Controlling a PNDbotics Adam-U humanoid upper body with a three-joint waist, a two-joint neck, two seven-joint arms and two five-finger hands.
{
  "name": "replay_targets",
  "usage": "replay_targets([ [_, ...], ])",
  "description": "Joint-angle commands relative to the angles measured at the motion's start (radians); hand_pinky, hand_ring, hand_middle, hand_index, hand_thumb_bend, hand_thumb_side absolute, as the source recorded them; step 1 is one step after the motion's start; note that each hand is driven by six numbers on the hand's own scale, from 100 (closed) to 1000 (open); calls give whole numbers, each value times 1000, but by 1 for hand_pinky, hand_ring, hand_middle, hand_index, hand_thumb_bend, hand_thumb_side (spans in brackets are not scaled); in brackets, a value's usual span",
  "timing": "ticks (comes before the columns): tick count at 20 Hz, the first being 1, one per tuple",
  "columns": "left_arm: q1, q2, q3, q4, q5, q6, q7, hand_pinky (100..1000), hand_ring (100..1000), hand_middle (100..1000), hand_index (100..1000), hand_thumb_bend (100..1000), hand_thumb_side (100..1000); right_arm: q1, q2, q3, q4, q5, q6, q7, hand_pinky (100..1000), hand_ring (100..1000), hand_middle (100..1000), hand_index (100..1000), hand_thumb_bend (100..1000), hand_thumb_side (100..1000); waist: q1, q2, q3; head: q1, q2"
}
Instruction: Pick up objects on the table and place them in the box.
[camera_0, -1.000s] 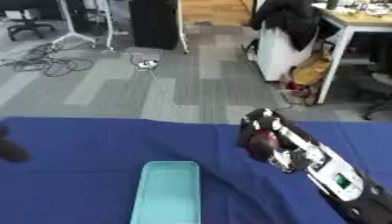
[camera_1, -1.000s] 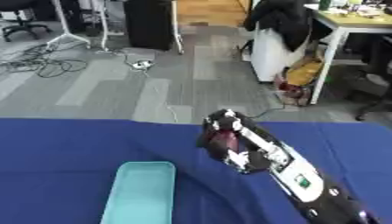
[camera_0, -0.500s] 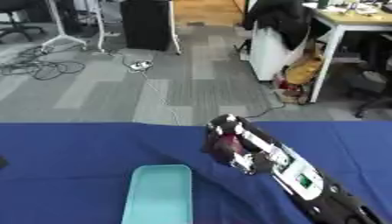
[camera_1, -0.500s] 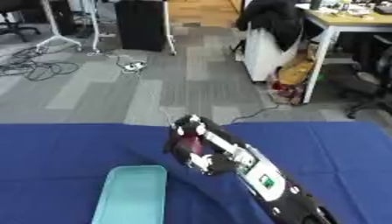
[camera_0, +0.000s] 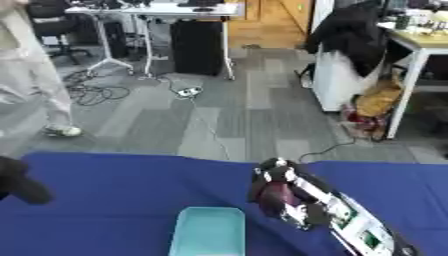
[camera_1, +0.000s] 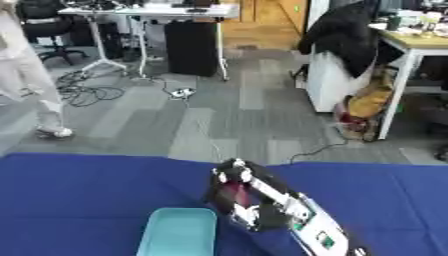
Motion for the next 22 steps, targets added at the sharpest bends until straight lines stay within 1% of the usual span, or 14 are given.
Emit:
replay_targets([
  [1,-22,-1,12,-15,4,-5,2,467,504,620,735,410,819,-32,-1,-1,-7,-9,-164,174,100,100,100,380,100,774,0,-10,6,-28,15],
  [6,-36,-9,13,-15,7,-7,4,469,505,621,734,408,821,-41,8,4,-6,-16,-164,185,100,100,100,382,100,774,-5,-6,17,-52,26],
  [13,-48,-16,13,-15,11,-7,2,470,506,621,734,406,821,-44,30,9,4,-23,-164,204,100,100,100,386,100,771,-8,-3,25,-58,42],
  [17,-55,-20,13,-15,13,-8,2,471,507,622,734,406,822,-47,41,13,10,-26,-164,213,100,100,100,388,100,776,-8,-1,30,-69,48],
  [22,-65,-28,14,-15,13,-5,2,472,508,622,734,407,823,-52,56,16,25,-7,-164,205,100,100,100,390,100,789,-9,3,38,-81,52],
])
